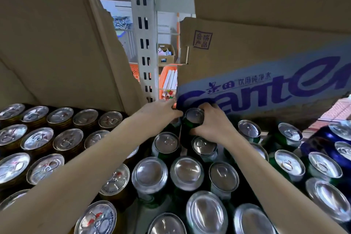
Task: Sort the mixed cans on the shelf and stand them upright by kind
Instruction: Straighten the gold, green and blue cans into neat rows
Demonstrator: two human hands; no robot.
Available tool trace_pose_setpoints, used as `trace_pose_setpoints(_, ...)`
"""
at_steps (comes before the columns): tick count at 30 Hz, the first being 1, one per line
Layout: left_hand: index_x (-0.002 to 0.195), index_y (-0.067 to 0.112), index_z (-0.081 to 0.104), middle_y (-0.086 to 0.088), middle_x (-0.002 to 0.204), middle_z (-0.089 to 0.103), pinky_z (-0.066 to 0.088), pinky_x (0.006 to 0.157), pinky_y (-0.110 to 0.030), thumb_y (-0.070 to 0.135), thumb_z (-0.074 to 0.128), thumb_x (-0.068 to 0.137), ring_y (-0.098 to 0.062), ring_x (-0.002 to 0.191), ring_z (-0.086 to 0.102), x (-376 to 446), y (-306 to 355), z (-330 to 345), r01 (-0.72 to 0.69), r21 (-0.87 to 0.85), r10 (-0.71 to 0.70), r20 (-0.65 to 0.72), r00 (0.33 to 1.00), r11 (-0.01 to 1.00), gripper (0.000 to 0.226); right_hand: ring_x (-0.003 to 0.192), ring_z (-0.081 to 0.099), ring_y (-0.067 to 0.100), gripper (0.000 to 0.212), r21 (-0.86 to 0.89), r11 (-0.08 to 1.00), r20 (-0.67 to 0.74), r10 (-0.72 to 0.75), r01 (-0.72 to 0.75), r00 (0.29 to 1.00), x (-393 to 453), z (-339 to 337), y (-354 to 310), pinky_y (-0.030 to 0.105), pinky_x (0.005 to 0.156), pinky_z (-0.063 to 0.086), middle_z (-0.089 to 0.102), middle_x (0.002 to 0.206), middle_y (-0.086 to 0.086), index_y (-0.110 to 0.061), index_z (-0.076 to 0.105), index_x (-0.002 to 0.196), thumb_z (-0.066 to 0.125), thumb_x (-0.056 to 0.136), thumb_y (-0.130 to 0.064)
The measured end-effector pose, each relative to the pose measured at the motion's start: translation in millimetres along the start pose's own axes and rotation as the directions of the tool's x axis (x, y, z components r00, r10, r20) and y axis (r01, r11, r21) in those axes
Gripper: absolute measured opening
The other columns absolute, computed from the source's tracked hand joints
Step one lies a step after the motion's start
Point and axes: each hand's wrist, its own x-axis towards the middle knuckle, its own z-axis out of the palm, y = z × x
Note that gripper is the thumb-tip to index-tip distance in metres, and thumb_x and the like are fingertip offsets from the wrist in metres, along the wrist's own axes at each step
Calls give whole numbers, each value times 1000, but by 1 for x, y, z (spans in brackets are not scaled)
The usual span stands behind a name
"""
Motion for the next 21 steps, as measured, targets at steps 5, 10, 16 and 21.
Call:
trace_pose_setpoints(5,147,22,23,-9,136,37,46,87,-37,0,40,94,-29,123,39,6,3,7,48,57,-45,-38,998,997,60,105,51,23,59,-8,999,20,43,-43,999,6,6,1,24,74,34,55,117,7,-13,50,121,76,70,-27)
trace_pose_setpoints(10,137,11,36,-4,134,44,49,87,-35,-3,41,92,-24,121,41,7,-1,18,73,34,-71,-62,996,997,47,108,54,24,66,2,995,7,100,-100,995,3,-1,-4,25,75,37,56,118,6,-9,46,126,75,74,-38)
trace_pose_setpoints(16,135,10,41,-6,132,48,46,87,-34,2,40,95,-24,121,43,10,0,19,95,9,-94,-78,993,995,41,100,57,23,56,-36,995,-24,92,-93,995,2,0,-7,24,71,37,60,111,8,-8,52,119,74,76,-36)
trace_pose_setpoints(21,130,7,47,-9,127,52,42,87,-32,2,38,94,-27,118,48,14,-2,15,104,54,-101,-50,994,993,38,103,56,24,59,3,996,-75,87,-87,993,-4,5,-6,25,73,38,58,113,10,-6,50,121,74,77,-37)
